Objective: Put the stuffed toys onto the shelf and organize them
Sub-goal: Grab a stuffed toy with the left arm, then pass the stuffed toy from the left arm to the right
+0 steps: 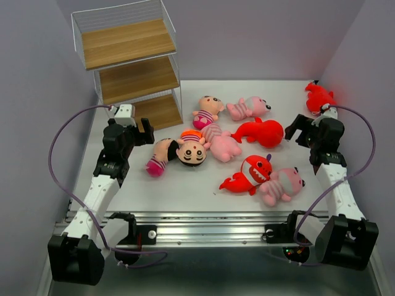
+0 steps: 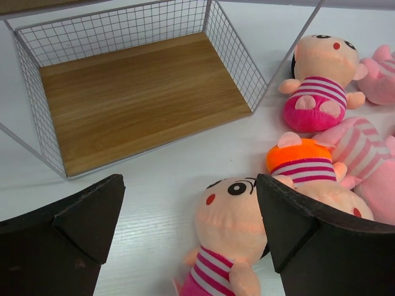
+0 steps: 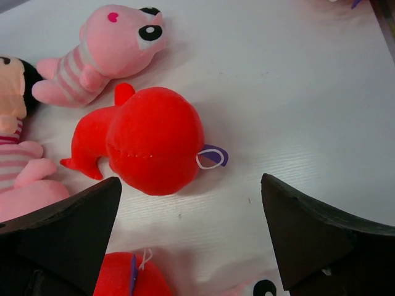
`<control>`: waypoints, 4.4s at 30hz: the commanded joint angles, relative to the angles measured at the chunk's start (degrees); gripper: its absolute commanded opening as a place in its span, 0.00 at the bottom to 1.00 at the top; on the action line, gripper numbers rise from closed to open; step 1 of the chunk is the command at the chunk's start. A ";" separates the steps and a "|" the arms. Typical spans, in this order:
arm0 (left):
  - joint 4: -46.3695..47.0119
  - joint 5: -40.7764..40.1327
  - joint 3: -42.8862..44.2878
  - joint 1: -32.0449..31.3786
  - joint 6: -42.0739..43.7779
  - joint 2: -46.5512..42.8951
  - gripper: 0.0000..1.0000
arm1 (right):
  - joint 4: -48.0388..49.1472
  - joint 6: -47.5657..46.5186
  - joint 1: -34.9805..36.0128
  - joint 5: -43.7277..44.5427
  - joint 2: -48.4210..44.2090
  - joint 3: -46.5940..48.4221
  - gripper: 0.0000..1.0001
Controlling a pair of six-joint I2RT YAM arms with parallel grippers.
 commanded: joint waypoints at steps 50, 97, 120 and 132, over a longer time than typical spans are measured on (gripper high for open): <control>-14.51 6.01 2.19 -5.87 -17.28 18.41 0.69 | -19.01 -38.38 2.12 -56.50 5.45 4.08 1.00; 2.27 -52.70 33.29 -63.88 -16.31 27.12 0.00 | -20.14 25.17 21.54 -37.17 12.04 36.95 1.00; 8.86 -47.79 35.06 -65.73 -14.82 31.17 0.00 | -13.57 21.57 25.15 -47.97 13.27 24.91 0.01; 11.84 -16.81 21.19 -59.41 -24.81 16.77 0.83 | -12.51 0.67 23.22 -59.93 12.66 24.74 0.01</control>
